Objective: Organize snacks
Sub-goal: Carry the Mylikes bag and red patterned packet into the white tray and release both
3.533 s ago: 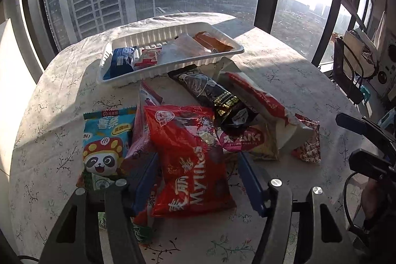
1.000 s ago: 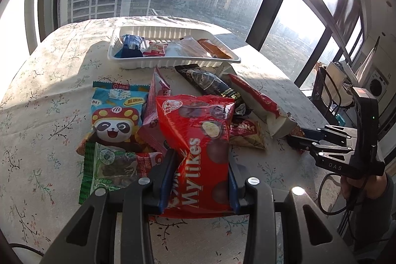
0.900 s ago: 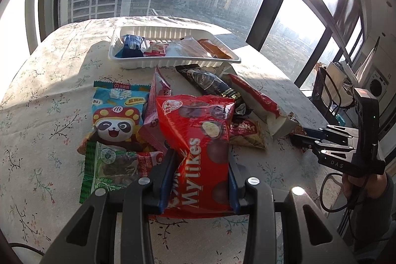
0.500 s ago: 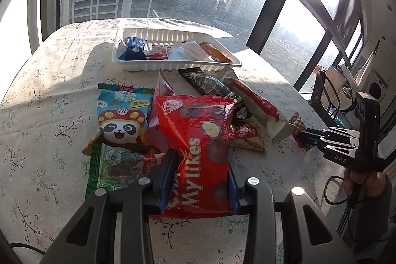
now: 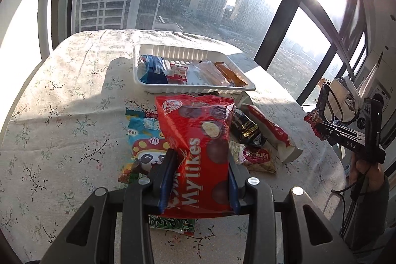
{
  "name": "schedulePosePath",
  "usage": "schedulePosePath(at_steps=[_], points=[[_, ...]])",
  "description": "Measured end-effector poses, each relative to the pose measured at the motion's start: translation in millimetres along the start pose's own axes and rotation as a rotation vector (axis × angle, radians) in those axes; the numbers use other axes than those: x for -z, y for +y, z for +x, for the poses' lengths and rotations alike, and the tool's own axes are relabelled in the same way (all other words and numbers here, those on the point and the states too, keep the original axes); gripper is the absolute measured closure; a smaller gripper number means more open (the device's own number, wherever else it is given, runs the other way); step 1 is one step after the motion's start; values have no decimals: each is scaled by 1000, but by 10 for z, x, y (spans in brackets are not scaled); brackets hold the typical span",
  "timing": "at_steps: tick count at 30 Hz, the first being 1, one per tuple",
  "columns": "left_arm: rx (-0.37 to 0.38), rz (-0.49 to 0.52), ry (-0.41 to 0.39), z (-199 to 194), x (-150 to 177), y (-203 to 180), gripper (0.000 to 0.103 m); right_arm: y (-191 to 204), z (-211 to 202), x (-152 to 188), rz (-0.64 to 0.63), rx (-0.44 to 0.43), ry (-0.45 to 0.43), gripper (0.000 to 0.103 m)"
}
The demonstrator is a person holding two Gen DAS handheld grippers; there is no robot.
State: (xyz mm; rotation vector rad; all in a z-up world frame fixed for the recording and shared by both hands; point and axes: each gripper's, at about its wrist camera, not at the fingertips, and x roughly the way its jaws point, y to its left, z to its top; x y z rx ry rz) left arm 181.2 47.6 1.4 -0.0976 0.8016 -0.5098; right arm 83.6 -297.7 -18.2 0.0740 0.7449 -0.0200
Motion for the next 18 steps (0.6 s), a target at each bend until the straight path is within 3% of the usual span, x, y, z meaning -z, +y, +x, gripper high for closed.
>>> schedulePosePath(at_steps=[8,14,18], points=[[-36,31,-44,94,-763,151,64,101,122,-749,-43,-84,-83,88],[-56,38,15,681,-1315,188,64,434,529,-1379,-50,-234,-87,88],[-80,49,68,1108,-1537,211,64,701,914,-1668,-79,-270,-60,88]])
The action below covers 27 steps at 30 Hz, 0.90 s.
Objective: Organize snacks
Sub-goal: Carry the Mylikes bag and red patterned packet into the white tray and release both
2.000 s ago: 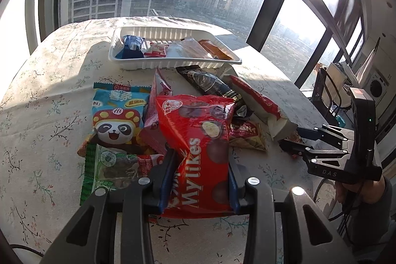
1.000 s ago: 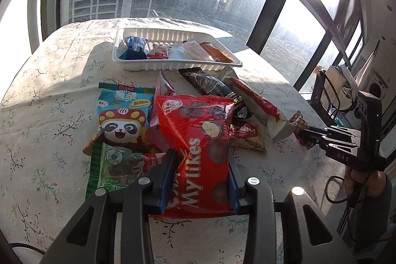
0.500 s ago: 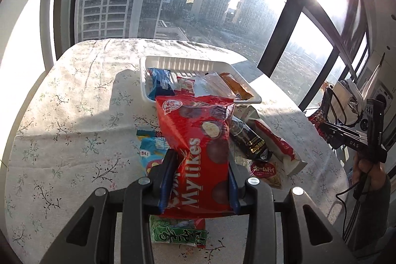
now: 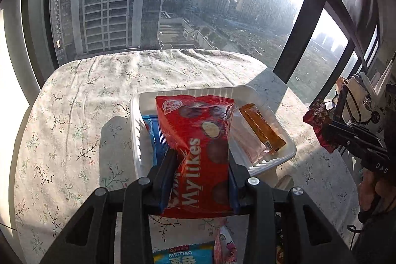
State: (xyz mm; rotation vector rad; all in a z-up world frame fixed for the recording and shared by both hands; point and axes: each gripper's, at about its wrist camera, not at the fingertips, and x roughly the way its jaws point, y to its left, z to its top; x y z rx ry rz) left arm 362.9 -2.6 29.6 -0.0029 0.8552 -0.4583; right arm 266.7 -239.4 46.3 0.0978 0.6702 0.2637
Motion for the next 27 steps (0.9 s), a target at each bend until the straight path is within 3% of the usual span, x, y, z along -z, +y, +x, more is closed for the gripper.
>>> schedulePosePath(at_steps=[7,14,27], points=[[-23,14,86,598,-131,-10,64,77,807,-220,-35,-11,94,88],[-41,58,121,862,-111,-137,64,-19,1384,-167,-40,-10,179,88],[-96,134,128,1003,-117,-323,61,-119,1755,39,-56,-29,221,85]])
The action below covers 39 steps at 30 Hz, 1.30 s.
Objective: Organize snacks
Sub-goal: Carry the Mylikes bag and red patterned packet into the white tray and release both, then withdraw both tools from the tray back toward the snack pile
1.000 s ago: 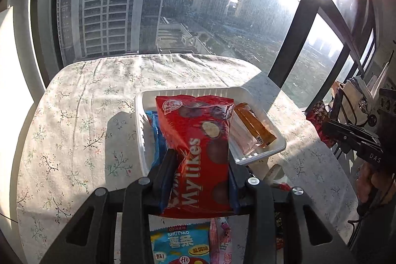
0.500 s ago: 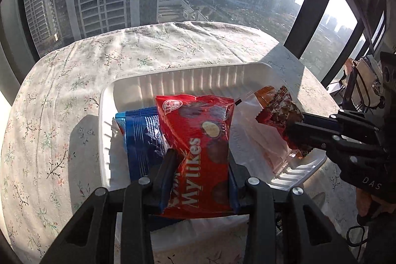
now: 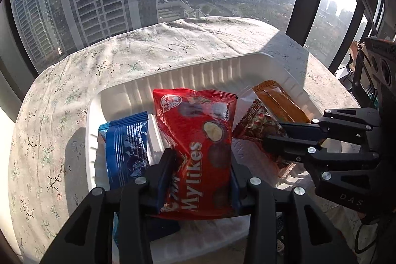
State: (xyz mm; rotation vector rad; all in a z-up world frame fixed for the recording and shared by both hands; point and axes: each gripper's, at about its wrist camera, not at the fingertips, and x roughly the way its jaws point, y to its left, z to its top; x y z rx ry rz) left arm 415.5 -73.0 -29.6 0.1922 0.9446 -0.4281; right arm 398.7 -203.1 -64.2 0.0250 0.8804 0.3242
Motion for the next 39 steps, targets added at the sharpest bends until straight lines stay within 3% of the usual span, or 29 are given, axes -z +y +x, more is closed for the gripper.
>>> schedulePosePath(at_steps=[7,16,18,20,23,26,27,29,35,39], points=[[1,0,4,22,13,-19,56,-1,-81,17,-1,6,-11,75],[14,-8,-4,-19,35,-16,50,-15,-183,25,-10,39,-21,75],[11,-15,-17,-77,37,-5,43,3,-231,18,-23,57,-30,73],[13,-21,-32,-145,33,10,36,25,-316,10,-30,78,-49,52],[14,-38,-58,-284,34,43,32,64,-523,0,-40,92,-91,42],[17,-54,-96,-511,65,92,18,133,-791,15,-60,123,-133,27],[19,-52,-109,-604,88,101,11,150,-885,33,-67,124,-153,25],[16,-42,-129,-776,153,106,7,183,-1138,89,-72,114,-198,19],[27,-54,-199,-1354,588,106,1,284,-1812,546,1,-4,-304,7],[25,-66,-235,-1647,1004,65,1,462,-2106,1034,21,-48,-342,7]])
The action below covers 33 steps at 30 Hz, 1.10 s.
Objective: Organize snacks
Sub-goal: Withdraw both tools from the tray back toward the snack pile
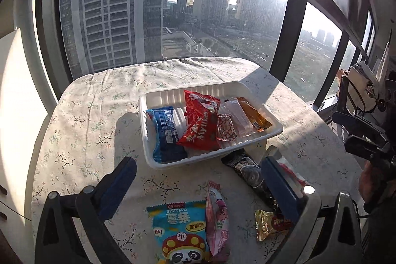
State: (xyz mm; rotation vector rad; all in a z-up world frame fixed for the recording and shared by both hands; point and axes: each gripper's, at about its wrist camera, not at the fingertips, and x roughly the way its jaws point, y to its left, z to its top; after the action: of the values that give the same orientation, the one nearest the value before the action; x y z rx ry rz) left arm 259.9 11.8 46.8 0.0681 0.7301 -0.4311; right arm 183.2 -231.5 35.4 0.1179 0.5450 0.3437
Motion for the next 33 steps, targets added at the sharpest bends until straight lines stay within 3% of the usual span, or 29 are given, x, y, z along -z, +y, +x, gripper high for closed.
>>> schedulePosePath(at_steps=[8,12,19,25,33], points=[[4,-118,30,-247,837,149,1,281,-496,845,75,-53,-18,7],[-4,-146,54,-239,1044,205,1,302,-545,1114,113,-45,8,7],[-73,-101,82,-123,885,223,3,191,-446,1246,166,-22,36,7],[-151,-56,176,149,799,268,19,181,-361,1212,164,-10,52,7],[-160,23,221,297,739,116,21,337,-247,1187,110,-16,72,7]])
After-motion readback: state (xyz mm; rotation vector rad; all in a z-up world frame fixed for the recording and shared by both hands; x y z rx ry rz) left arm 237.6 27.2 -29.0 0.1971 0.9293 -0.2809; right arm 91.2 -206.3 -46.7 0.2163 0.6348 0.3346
